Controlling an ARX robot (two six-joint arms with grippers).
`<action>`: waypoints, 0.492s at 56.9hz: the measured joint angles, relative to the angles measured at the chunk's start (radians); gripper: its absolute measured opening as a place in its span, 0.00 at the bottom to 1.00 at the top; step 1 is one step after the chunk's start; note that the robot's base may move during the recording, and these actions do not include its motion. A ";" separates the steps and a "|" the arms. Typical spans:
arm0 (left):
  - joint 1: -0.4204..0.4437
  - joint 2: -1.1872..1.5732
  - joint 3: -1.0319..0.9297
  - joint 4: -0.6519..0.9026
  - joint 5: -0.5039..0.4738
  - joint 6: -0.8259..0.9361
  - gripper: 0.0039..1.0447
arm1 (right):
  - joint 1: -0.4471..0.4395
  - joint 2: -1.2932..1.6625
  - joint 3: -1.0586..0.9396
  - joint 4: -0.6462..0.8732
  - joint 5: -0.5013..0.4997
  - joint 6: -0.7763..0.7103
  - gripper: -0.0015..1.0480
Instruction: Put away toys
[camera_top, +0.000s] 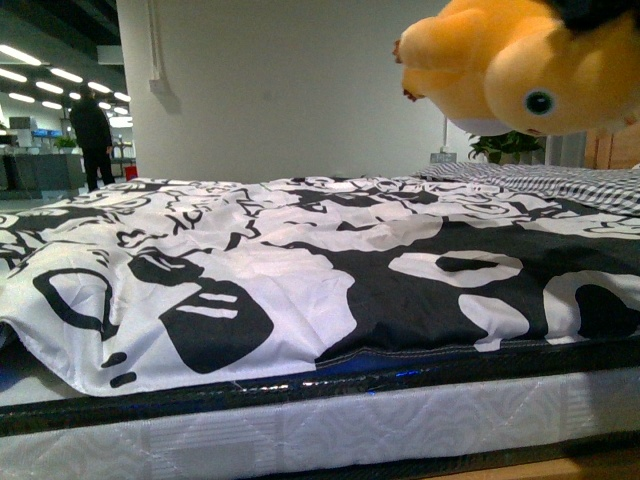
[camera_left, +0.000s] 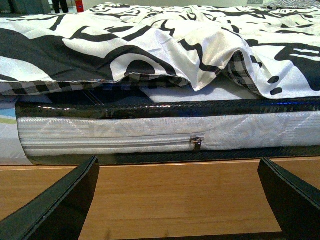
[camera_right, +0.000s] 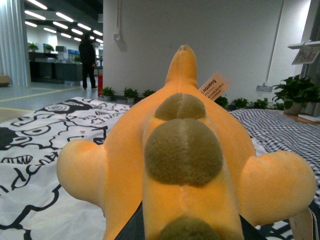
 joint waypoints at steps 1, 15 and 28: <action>0.000 0.000 0.000 0.000 0.000 0.000 0.94 | -0.013 -0.022 -0.021 0.000 -0.013 0.011 0.10; 0.000 0.000 0.000 0.000 0.000 0.000 0.94 | -0.146 -0.259 -0.233 -0.020 -0.151 0.123 0.10; 0.000 0.000 0.000 0.000 0.000 0.000 0.94 | -0.255 -0.454 -0.382 -0.048 -0.228 0.201 0.10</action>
